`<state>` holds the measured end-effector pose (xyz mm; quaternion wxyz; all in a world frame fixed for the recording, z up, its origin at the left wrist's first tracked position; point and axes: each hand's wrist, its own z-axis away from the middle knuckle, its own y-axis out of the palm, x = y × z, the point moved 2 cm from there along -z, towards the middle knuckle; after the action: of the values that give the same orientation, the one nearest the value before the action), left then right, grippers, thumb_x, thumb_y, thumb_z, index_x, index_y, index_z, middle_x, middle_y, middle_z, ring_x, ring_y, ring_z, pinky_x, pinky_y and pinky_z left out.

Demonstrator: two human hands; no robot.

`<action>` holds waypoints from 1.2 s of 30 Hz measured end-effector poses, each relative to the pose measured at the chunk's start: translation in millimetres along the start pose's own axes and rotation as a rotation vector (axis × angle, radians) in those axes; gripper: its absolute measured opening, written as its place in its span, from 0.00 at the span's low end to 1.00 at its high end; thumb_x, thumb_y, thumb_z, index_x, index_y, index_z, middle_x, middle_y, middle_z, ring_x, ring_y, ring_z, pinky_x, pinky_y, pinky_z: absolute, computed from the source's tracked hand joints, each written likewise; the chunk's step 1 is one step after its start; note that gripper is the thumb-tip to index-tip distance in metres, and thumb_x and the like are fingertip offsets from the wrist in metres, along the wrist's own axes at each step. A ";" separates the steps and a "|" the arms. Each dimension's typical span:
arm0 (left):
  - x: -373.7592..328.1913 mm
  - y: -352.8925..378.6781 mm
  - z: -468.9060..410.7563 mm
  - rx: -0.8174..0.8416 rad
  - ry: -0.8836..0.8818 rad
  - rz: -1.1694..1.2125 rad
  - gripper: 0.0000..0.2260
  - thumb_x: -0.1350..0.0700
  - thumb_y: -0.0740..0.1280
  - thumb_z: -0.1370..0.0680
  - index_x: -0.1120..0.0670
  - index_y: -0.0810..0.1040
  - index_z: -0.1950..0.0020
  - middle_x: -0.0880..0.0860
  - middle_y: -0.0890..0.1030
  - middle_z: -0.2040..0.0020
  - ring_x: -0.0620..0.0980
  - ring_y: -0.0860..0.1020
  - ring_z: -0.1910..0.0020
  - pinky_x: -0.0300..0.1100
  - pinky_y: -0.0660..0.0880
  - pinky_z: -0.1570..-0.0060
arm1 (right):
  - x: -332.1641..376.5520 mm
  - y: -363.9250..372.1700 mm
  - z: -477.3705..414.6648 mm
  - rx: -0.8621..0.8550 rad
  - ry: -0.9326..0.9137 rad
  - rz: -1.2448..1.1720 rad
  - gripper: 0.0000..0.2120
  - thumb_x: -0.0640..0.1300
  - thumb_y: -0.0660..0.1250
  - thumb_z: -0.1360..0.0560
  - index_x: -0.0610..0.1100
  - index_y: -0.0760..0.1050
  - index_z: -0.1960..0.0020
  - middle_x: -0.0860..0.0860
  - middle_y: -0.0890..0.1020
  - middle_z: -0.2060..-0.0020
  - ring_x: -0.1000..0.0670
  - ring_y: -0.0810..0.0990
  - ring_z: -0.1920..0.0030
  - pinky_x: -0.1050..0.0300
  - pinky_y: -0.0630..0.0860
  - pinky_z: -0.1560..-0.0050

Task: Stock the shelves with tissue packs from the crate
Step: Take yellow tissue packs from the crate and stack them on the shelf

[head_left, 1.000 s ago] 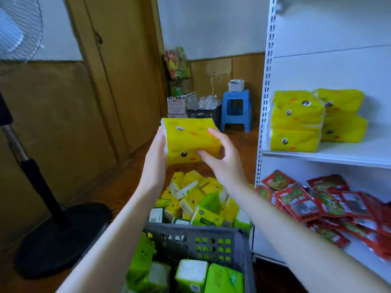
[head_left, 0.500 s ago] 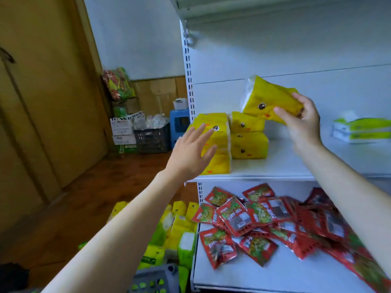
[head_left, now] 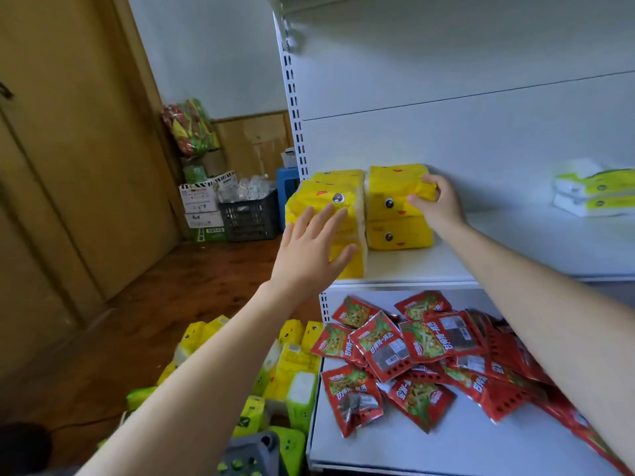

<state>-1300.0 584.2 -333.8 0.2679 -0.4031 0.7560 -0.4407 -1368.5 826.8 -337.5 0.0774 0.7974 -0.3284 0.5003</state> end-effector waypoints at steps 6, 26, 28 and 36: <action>0.4 -4.5 4.9 -0.063 0.005 0.020 0.27 0.42 0.53 0.20 0.45 0.49 0.23 0.46 0.47 0.22 0.49 0.43 0.23 0.51 0.42 0.27 | 19.0 -13.2 21.3 -0.104 -0.113 0.223 0.29 0.44 0.68 0.26 0.44 0.62 0.28 0.42 0.61 0.27 0.45 0.58 0.27 0.54 0.55 0.29; 214.3 4.9 298.6 0.262 -0.559 0.082 0.25 0.50 0.59 0.20 0.55 0.58 0.24 0.55 0.60 0.24 0.55 0.58 0.26 0.46 0.54 0.29 | 109.9 244.9 338.2 0.965 -0.266 -0.018 0.20 0.45 0.69 0.26 0.45 0.72 0.35 0.48 0.77 0.40 0.51 0.74 0.38 0.56 0.69 0.38; 229.3 12.2 329.4 0.295 -0.600 0.082 0.24 0.50 0.60 0.20 0.56 0.61 0.26 0.55 0.63 0.26 0.55 0.60 0.27 0.46 0.56 0.30 | 93.4 265.2 372.1 1.193 -0.182 0.064 0.17 0.43 0.69 0.27 0.43 0.75 0.38 0.46 0.79 0.43 0.52 0.77 0.44 0.60 0.70 0.43; 233.5 35.4 400.1 0.526 -0.505 -0.016 0.24 0.47 0.58 0.20 0.53 0.60 0.25 0.53 0.64 0.26 0.53 0.61 0.27 0.44 0.55 0.30 | 5.8 270.9 503.2 1.875 -0.254 0.571 0.22 0.48 0.70 0.28 0.44 0.73 0.36 0.46 0.77 0.39 0.46 0.75 0.39 0.59 0.70 0.43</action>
<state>-1133.2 216.7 -563.8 0.5373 -0.4224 0.5237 -0.5086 -1153.8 387.5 -633.3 -0.7451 0.4746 0.0149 0.4684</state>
